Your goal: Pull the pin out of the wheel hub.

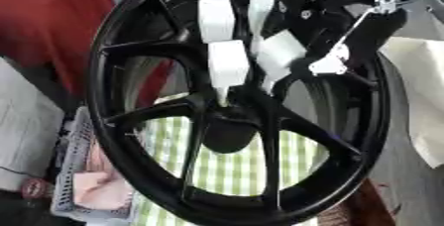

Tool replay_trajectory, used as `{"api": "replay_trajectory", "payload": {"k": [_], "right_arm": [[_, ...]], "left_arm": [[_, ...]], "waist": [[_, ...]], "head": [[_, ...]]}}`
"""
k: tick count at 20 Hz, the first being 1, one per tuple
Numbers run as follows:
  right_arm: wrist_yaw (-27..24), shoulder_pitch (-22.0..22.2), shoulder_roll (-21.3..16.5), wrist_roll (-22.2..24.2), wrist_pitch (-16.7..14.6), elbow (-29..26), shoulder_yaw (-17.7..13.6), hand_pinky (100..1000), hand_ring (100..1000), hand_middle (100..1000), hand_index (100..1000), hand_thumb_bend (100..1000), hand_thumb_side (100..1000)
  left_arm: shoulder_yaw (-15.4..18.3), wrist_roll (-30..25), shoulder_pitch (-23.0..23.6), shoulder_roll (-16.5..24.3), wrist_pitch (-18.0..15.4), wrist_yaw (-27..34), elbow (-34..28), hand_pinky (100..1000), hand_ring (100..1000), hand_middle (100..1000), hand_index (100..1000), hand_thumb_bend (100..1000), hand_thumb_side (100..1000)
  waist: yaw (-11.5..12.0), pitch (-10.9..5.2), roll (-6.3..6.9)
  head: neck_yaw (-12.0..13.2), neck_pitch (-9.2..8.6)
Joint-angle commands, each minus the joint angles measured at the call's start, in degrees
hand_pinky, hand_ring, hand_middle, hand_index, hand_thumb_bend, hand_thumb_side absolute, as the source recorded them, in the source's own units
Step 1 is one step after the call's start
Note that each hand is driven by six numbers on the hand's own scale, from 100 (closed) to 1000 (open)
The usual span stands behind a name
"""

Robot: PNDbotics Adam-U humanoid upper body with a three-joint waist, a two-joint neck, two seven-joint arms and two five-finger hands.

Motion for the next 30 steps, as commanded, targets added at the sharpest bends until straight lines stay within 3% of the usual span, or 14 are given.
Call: {"api": "replay_trajectory", "payload": {"k": [1,10,16,21,30], "right_arm": [[0.2,-0.7,-0.8,0.1,-0.1,0.2,-0.2,139,195,686,797,274,280],[-0.3,-0.6,-0.3,-1.0,-0.4,1.3,0.2,100,160,620,739,242,242],[-4.1,-0.6,0.1,-3.1,1.0,1.7,0.4,100,124,532,661,103,232],[-5.7,-0.6,0.0,-3.3,1.8,1.2,0.3,100,107,465,629,100,100],[-7.8,-1.1,-0.7,-1.9,2.8,-0.7,-0.8,100,100,340,542,100,100]], "left_arm": [[0.8,0.2,-0.8,1.6,-0.2,0.2,-0.7,871,752,696,845,375,718],[0.9,0.6,-0.8,1.4,-0.2,0.4,-0.8,871,751,691,841,371,725],[0.9,0.8,-0.8,1.2,0.0,0.4,-0.8,872,753,692,841,368,728],[0.9,1.0,-0.8,1.2,-0.1,0.6,-0.9,871,752,690,839,365,733],[1.0,1.3,-0.6,1.4,-0.2,0.7,-0.9,871,752,689,837,362,738]], "waist": [[0.1,-1.08,0.4],[0.1,-0.98,0.41],[0.1,-0.91,0.47],[0.0,-0.93,0.42],[-0.2,-1.16,0.38]], "head": [[0.2,0.34],[0.0,0.15],[0.1,0.2],[0.1,0.23],[0.1,0.46]]}}
